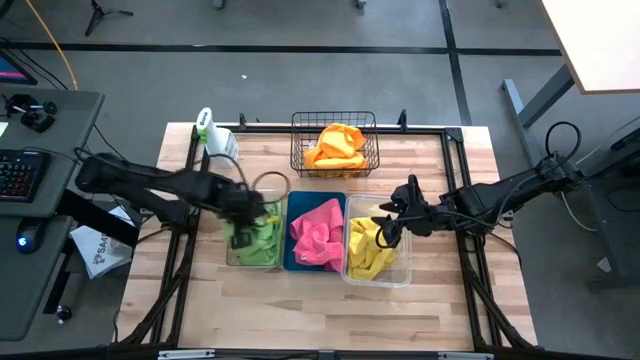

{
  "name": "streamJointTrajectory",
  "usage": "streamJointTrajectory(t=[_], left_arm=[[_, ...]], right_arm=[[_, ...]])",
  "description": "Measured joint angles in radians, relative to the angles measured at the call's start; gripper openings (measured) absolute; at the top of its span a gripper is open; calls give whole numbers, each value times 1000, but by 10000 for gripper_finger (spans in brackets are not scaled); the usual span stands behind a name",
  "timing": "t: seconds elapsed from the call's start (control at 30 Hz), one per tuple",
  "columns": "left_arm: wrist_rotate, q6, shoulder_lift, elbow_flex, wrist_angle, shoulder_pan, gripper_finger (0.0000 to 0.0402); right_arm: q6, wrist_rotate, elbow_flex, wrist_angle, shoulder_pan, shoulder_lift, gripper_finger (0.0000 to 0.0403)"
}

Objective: Sort microfiber towel by color & place in baskets
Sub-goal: Put the green microfiber cloth into the left transparent bin

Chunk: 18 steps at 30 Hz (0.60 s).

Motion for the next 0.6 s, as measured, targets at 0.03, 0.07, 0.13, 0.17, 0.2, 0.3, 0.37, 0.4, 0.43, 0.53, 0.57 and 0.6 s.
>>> streamJointTrajectory(t=[0.03,0.07,0.13,0.17,0.2,0.3,0.37,0.4,0.43,0.53,0.57,0.6], left_arm=[[1,18,29,0,59,0,0],[9,34,56,0,114,0,0],[40,61,104,0,193,0,0],[60,70,122,0,203,0,0],[81,76,135,0,193,0,0],[111,79,146,0,127,-1,0],[113,84,142,0,98,-1,0],[112,84,136,0,95,-1,1],[112,84,131,0,97,-1,2],[112,84,112,3,101,-1,15],[112,85,107,12,91,-1,22],[113,86,99,24,87,0,30]], right_arm=[[0,3,0,0,0,0,220],[0,2,0,2,0,0,220],[2,2,0,6,0,0,220],[4,2,0,7,0,0,220],[9,1,0,7,0,0,220],[10,1,0,7,0,0,220],[10,1,0,7,0,0,220],[10,2,0,7,0,0,220],[10,4,0,7,0,0,220],[9,13,0,8,0,0,220],[9,14,0,8,0,0,220],[9,14,0,8,0,0,220]])
